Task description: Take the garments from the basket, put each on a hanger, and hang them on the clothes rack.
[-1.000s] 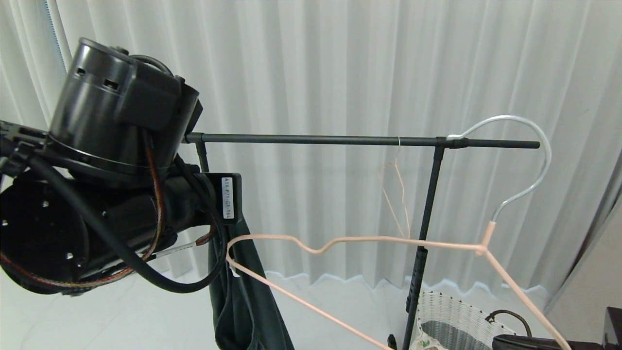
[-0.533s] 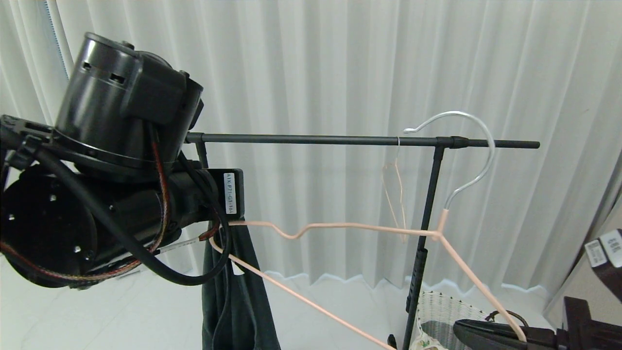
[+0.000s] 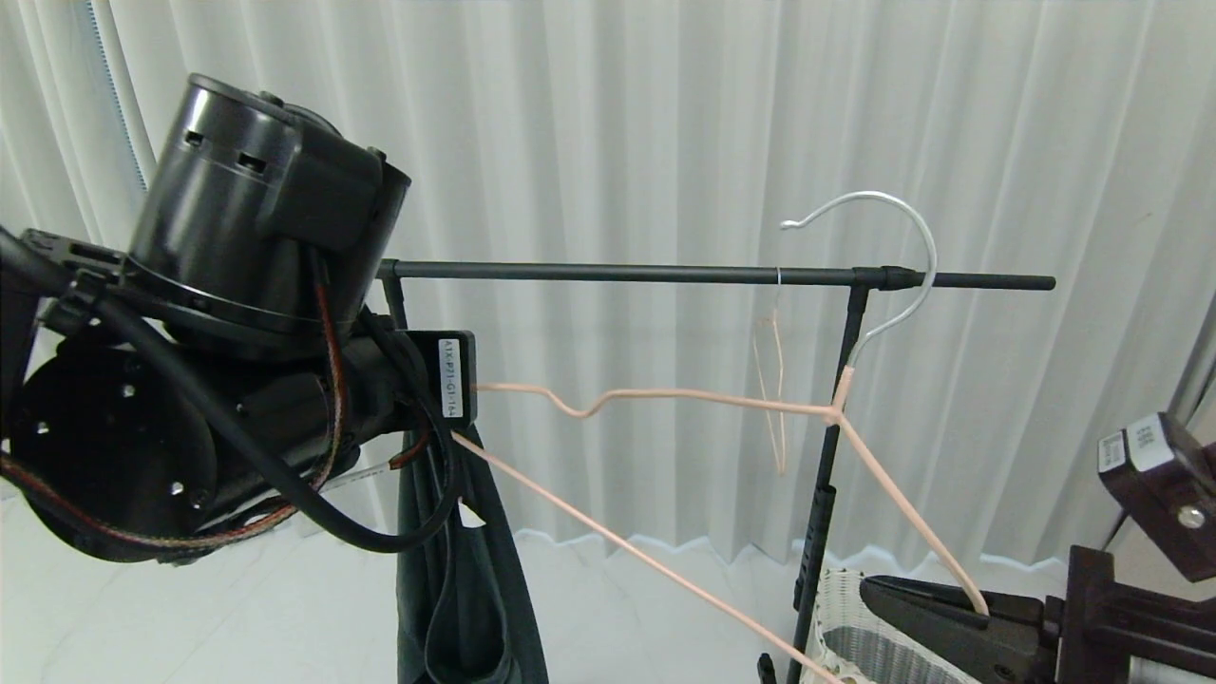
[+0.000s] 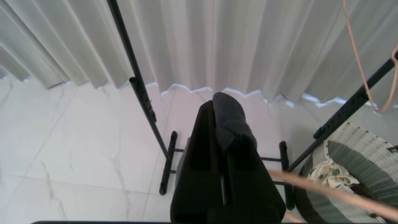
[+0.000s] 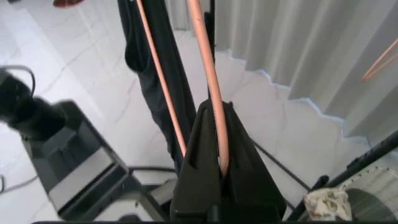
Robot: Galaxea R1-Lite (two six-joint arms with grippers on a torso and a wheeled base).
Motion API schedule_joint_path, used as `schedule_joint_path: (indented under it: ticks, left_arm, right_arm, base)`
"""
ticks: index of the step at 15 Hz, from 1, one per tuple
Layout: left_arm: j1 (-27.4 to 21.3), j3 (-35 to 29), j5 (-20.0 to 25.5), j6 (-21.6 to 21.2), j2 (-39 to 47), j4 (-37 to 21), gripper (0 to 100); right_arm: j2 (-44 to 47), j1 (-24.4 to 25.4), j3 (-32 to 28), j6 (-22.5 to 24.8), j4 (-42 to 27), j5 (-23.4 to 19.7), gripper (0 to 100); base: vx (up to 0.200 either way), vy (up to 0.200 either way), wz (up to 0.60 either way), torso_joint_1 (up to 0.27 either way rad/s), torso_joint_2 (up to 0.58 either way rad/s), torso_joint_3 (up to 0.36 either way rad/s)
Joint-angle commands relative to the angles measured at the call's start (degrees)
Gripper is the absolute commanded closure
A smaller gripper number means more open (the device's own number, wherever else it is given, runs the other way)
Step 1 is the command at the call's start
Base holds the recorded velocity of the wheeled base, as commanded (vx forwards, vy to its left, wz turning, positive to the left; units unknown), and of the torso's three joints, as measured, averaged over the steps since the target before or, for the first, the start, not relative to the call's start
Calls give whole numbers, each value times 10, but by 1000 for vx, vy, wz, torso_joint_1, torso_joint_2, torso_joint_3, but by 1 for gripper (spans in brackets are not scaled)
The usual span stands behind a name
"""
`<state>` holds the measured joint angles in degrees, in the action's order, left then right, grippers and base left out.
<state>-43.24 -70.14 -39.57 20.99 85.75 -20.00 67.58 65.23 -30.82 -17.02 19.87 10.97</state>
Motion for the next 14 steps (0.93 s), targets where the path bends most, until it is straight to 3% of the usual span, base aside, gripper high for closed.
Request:
schedule_joint_path:
  ticks: [1, 8, 14]
  left_arm:
    - [-1, -2, -2, 0, 4, 0, 100]
    - [-13, -7, -2, 0, 5, 1, 100]
    - [-54, -20, -2, 1, 3, 1, 100]
  right_arm:
    - [25, 0, -1, 0, 10, 7, 100]
    - [108, 2, -38, 3, 47, 12, 100]
    - [168, 6, -50, 3, 65, 12, 100]
  base:
    - [0, 0, 0, 0, 0, 0]
    - [0, 0, 0, 0, 0, 0]
    - [0, 0, 0, 0, 0, 0]
